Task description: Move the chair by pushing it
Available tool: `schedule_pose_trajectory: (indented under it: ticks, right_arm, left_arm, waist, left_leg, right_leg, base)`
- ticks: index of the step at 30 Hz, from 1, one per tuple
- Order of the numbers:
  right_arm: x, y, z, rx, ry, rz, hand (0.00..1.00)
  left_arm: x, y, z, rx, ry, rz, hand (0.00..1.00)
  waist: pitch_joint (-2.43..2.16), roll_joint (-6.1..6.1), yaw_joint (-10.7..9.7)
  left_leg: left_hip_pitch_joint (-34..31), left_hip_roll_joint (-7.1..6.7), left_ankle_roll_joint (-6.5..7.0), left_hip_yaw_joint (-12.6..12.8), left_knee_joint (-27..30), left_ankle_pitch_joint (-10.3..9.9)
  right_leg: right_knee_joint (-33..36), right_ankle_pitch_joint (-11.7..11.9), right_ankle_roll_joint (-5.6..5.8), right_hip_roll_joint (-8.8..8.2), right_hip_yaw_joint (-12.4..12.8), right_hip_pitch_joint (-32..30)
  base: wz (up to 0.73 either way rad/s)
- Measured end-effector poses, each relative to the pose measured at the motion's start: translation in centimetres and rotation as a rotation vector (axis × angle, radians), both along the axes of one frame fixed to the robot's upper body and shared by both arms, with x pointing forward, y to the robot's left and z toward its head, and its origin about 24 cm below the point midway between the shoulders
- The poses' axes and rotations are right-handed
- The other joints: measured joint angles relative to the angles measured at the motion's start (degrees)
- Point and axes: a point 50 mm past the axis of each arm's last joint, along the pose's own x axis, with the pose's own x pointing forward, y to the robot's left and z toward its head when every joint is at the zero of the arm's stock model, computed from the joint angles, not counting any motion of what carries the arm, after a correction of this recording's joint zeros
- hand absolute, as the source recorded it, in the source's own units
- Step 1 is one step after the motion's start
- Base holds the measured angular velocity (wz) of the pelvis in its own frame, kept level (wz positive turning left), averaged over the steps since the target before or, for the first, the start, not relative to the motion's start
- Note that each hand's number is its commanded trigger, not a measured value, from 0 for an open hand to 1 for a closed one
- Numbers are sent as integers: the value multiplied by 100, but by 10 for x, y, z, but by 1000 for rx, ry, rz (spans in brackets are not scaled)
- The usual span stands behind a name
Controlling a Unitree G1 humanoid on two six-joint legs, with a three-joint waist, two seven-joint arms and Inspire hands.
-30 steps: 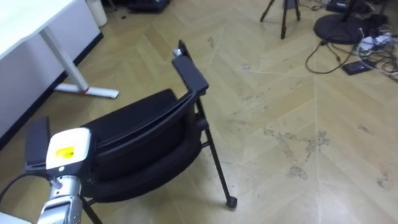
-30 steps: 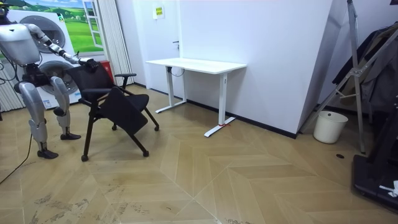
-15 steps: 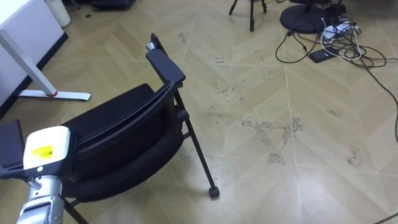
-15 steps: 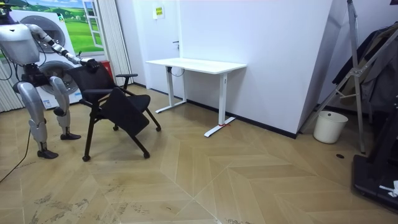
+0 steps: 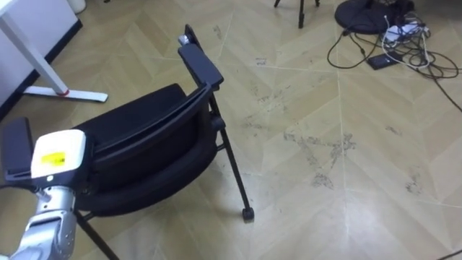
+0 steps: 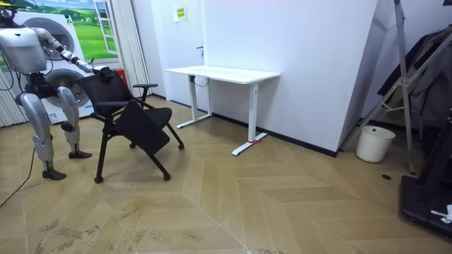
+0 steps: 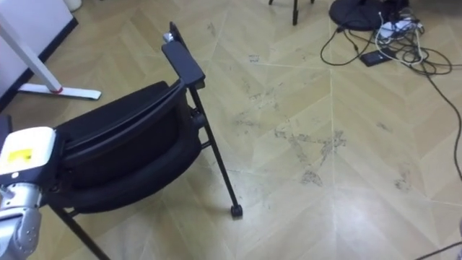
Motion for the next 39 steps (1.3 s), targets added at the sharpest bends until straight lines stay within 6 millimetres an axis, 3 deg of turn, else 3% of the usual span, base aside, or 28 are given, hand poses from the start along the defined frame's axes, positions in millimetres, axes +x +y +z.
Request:
schedule_pose_trajectory:
  ticks: [7, 22, 32, 39]
  right_arm:
    - [39, 38, 10, -158, 82, 243, 0]
    - [78, 110, 3, -540, 356, 632, 0]
    - [83, 133, -15, -604, 498, 813, 0]
    - [89, 145, -16, -721, 553, 845, 0]
  left_arm:
    - [7, -8, 3, 9, -1, -41, 100]
    - [21, -19, 9, 35, -12, -111, 100]
    - [32, -29, 14, 51, -20, -183, 100]
    - [36, -30, 18, 59, -30, -199, 100]
  waist:
    - [31, -65, 231]
    - [26, -189, 579]
    - [38, -269, 847]
    - [63, -336, 893]
  left_leg:
    - [120, 12, 0, 26, -15, 0]
    - [117, 15, 0, 45, -44, 0]
    - [115, 23, 0, -5, -43, 0]
    - [107, 30, -1, -26, -42, 1]
  right_leg:
    - [25, 3, -5, 5, -21, 66]
    - [-33, 29, -18, 9, -27, 92]
    - [-37, 32, -22, 10, -65, 113]
    - [-38, 32, -22, 10, -103, 113]
  base:
    - [-2]
    - [0]
    - [1]
    - [0]
